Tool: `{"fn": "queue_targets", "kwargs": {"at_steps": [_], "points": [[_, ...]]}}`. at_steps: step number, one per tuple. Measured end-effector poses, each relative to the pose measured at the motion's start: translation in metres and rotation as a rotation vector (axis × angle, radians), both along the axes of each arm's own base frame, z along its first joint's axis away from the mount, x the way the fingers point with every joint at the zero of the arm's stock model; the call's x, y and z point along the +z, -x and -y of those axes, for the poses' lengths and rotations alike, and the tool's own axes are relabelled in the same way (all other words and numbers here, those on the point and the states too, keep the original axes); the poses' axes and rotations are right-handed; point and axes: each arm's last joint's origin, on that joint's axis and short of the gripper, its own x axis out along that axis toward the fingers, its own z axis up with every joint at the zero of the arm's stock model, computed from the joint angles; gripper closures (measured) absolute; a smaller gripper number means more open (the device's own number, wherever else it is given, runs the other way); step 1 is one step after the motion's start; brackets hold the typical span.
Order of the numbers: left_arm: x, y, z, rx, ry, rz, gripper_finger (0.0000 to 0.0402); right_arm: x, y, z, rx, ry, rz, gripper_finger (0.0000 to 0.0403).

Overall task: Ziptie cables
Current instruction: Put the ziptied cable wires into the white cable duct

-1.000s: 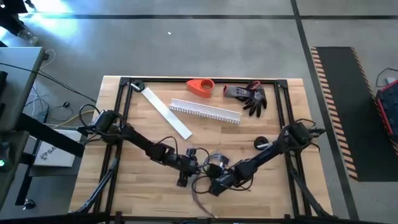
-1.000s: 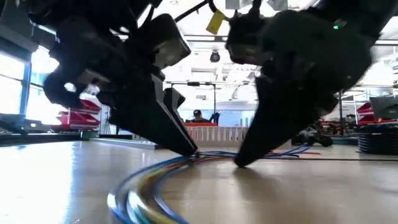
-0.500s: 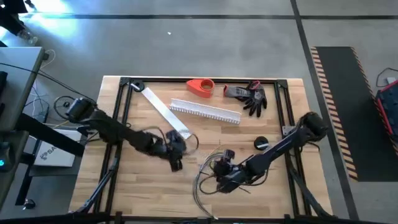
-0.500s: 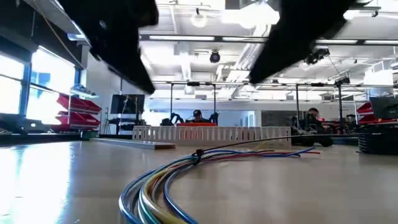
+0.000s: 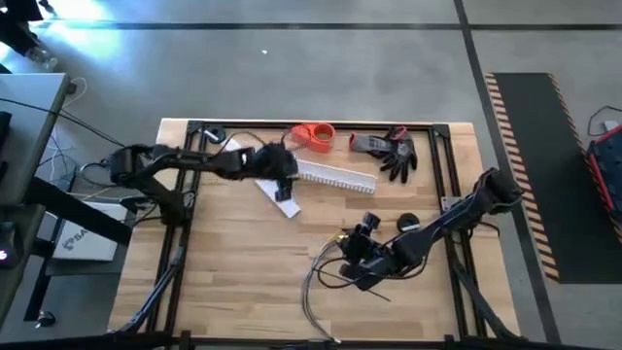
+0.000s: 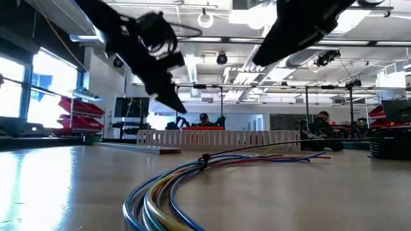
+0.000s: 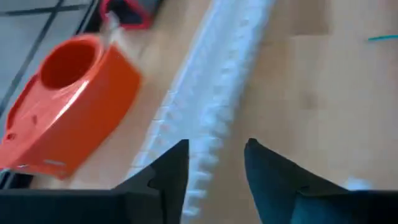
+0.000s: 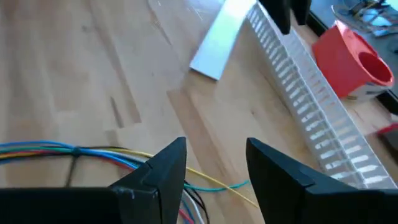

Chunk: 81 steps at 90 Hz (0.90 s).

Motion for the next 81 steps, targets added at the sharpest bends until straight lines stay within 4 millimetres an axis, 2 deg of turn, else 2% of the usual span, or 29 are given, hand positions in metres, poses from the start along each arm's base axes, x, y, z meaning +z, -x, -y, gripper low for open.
{"fn": "queue_targets", "kwargs": {"at_steps": [13,22,30,39,47,52,63,69,81], "points": [[-0.027,-0.009,-0.027,-0.035,0.05,-0.074,0.0222,-0.011,-0.001,0.01,-0.01,-0.035,-0.014,0.0252],[-0.047,-0.014,-0.034,-0.073,0.08,-0.123,0.0223,-0.02,-0.001,0.015,0.005,-0.053,-0.033,0.0252],[-0.052,-0.019,-0.033,-0.091,0.1,-0.15,0.0245,-0.025,-0.001,0.018,0.009,-0.078,-0.026,0.0252],[-0.049,-0.023,-0.028,-0.107,0.112,-0.177,0.03,-0.028,0.0,0.019,0.01,-0.086,-0.021,0.0252],[-0.036,-0.026,-0.022,-0.128,0.117,-0.194,0.0369,-0.031,0.001,0.02,0.009,-0.08,-0.029,0.0252],[-0.024,-0.028,-0.015,-0.14,0.112,-0.183,0.039,-0.032,0.003,0.019,0.008,-0.074,-0.032,0.0252],[0.01,-0.028,0.011,-0.1,0.101,-0.164,0.0395,-0.02,0.007,0.011,0.005,-0.054,-0.019,0.0252],[0.031,-0.026,0.03,-0.047,0.1,-0.14,0.0399,-0.005,0.014,0.004,0.006,-0.036,0.014,0.0252],[0.07,-0.014,0.082,-0.001,0.189,-0.04,0.04,0.027,0.031,-0.007,0.014,0.036,0.105,0.0252]]}}
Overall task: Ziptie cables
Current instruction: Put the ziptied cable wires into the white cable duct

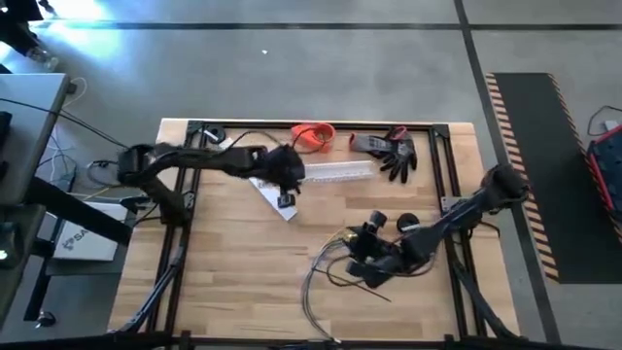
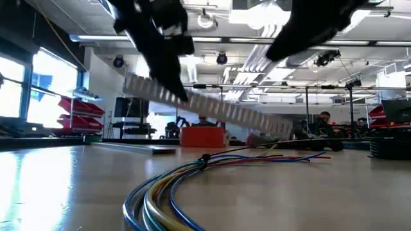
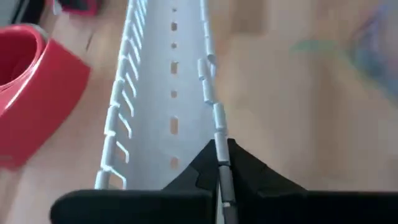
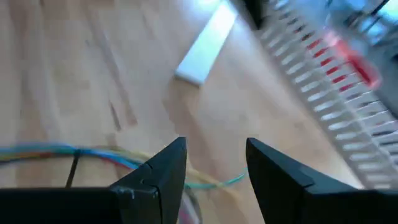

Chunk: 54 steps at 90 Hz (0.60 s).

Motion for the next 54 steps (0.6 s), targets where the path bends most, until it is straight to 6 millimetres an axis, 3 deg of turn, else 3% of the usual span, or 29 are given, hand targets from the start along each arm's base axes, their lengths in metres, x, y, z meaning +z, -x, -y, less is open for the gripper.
{"fn": "queue_targets", "kwargs": {"at_steps": [14,25,38,54], "points": [[0.013,0.025,0.062,-0.035,0.119,-0.05,0.0401,0.031,0.019,-0.006,-0.001,0.05,0.135,0.0252],[-0.001,0.041,0.095,0.012,0.1,-0.151,0.0401,0.041,0.028,-0.008,-0.003,0.106,0.178,0.0252],[-0.031,0.058,0.108,0.106,0.059,-0.201,0.0401,0.045,0.03,-0.007,-0.002,0.134,0.186,0.0252],[-0.064,0.071,0.103,0.053,-0.043,-0.225,0.0401,0.044,0.03,-0.008,0.001,0.13,0.184,0.0252]]}}
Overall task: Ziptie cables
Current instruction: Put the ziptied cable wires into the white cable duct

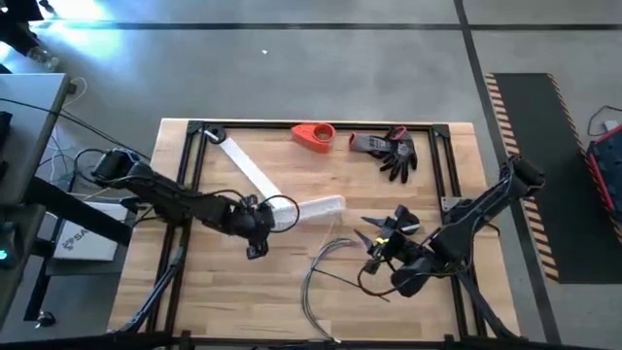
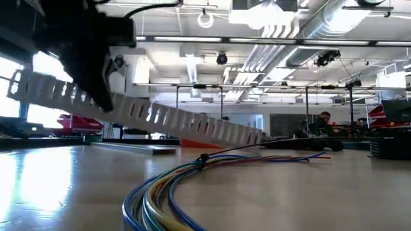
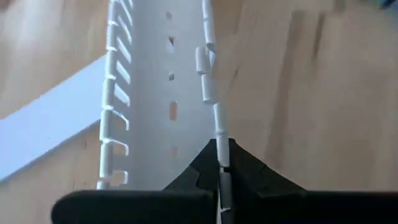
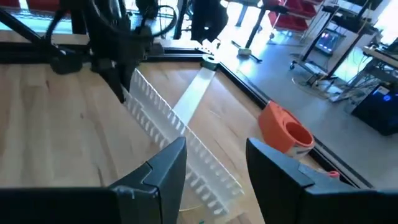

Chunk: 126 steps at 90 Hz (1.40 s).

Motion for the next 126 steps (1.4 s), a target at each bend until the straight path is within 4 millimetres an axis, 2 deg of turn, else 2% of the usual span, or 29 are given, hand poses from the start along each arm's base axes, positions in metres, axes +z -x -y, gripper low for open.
{"fn": "queue_targets", "kwargs": {"at_steps": [19,28,35,41,47,64,76,87,100,107,119,126], "points": [[-0.03,-0.005,-0.034,-0.041,-0.097,0.164,0.0401,0.0,-0.001,-0.001,-0.002,-0.021,0.015,0.0252],[-0.025,-0.014,-0.052,-0.038,-0.146,0.238,0.0401,0.001,-0.001,-0.001,-0.002,-0.023,0.016,0.0252],[-0.012,-0.021,-0.056,-0.065,-0.156,0.274,0.0401,0.0,-0.001,-0.001,0.003,-0.03,0.014,0.0252],[0.005,-0.026,-0.051,-0.117,-0.113,0.306,0.0401,0.0,-0.001,-0.001,0.004,-0.037,0.014,0.0252],[0.019,-0.023,-0.038,-0.192,-0.059,0.28,0.0401,0.0,-0.001,-0.001,0.002,-0.043,0.017,0.0252],[0.035,0.015,0.0,-0.215,0.086,0.091,0.0401,0.0,-0.003,0.002,-0.008,-0.034,0.011,0.0252],[0.029,0.037,0.019,-0.148,0.106,0.031,0.0401,-0.001,-0.007,0.009,-0.034,-0.025,0.002,0.0252],[0.031,0.045,0.032,-0.108,0.114,0.054,0.0401,-0.003,-0.011,0.014,-0.042,-0.035,-0.016,0.0252],[0.052,0.054,0.044,-0.059,0.128,0.177,0.0401,-0.004,-0.014,0.018,-0.03,-0.061,-0.041,0.0252],[0.059,0.066,0.047,-0.013,0.157,0.187,0.0401,-0.004,-0.014,0.018,-0.025,-0.067,-0.046,0.0252],[0.056,0.085,0.049,0.061,0.159,0.112,0.0401,-0.004,-0.014,0.018,-0.023,-0.052,-0.051,0.0252],[0.045,0.09,0.049,0.085,0.165,0.036,0.0401,-0.004,-0.014,0.018,-0.023,-0.052,-0.051,0.0252]]}}
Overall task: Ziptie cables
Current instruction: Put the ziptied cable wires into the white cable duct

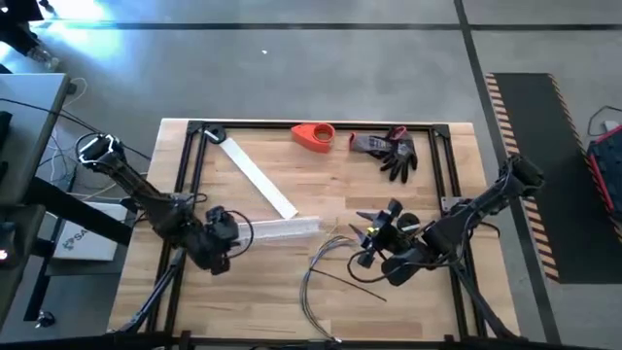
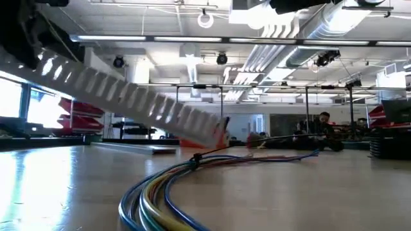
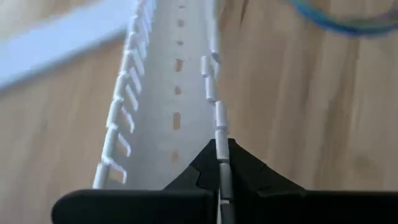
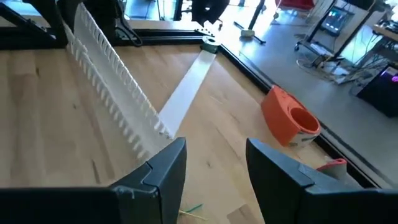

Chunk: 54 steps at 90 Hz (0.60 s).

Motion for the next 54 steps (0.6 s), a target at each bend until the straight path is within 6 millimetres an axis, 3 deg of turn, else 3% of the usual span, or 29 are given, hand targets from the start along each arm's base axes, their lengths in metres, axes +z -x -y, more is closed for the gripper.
{"fn": "queue_targets", "kwargs": {"at_steps": [25,43,54], "points": [[-0.048,-0.008,-0.017,0.087,-0.115,-0.155,0.0401,0.0,0.0,0.0,-0.004,0.007,0.002,0.0252],[-0.065,-0.045,-0.035,0.025,-0.158,-0.055,0.0401,0.0,0.0,0.0,-0.005,0.009,0.003,0.0252],[-0.063,-0.068,-0.047,-0.03,-0.191,0.034,0.0401,0.0,0.001,-0.001,0.007,0.021,-0.005,0.0252]]}}
